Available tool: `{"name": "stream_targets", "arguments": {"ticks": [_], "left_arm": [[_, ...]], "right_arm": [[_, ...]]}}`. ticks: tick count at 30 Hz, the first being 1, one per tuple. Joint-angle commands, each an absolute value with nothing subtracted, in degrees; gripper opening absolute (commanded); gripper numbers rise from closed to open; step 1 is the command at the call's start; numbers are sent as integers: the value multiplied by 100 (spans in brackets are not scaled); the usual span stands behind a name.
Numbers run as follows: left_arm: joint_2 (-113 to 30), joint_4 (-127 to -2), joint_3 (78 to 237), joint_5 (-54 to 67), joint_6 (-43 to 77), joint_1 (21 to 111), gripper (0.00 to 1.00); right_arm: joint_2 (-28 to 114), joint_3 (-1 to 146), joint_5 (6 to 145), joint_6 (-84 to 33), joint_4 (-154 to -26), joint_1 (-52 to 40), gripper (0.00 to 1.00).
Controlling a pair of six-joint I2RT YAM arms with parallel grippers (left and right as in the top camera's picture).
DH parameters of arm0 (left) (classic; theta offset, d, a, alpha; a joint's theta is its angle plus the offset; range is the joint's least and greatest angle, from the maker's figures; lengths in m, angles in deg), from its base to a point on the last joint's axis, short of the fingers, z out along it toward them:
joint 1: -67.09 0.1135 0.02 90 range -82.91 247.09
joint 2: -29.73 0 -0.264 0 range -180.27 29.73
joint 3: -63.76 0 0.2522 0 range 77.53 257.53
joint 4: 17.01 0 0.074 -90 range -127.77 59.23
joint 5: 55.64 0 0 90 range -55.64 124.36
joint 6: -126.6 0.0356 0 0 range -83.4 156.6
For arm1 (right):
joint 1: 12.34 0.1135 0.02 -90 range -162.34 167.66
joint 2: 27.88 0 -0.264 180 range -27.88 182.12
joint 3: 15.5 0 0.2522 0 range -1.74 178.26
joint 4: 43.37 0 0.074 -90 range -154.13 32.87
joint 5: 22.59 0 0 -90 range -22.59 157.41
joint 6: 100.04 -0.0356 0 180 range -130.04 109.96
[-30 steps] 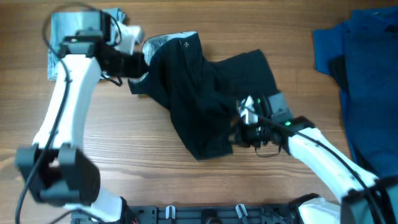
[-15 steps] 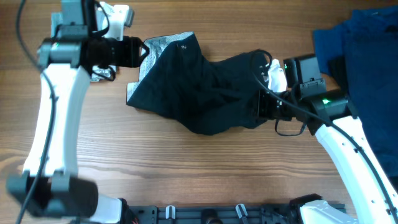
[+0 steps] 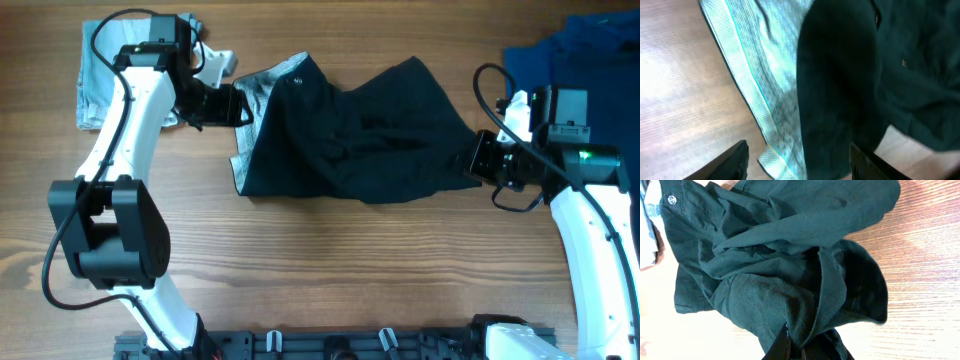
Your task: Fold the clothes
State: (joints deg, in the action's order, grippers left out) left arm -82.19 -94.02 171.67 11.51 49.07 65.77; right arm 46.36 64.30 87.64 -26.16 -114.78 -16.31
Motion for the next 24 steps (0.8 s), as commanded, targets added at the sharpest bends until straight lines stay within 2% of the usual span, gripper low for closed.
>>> {"name": "stream_targets", "arguments": {"ticks": [1, 12, 24], "left_arm": [[-8529, -9596, 17154, 526, 5445, 6596, 61], [-9008, -9397, 16767, -316, 5443, 6581, 57], [-9187, -9233, 16741, -279, 5440, 6177, 54]], "right_arm": [[4579, 6599, 8646, -2430, -11445, -1655, 4], [4579, 6599, 8648, -2366, -11439, -1655, 4], [4579, 6599, 8646, -2353, -11439, -1655, 4]]}}
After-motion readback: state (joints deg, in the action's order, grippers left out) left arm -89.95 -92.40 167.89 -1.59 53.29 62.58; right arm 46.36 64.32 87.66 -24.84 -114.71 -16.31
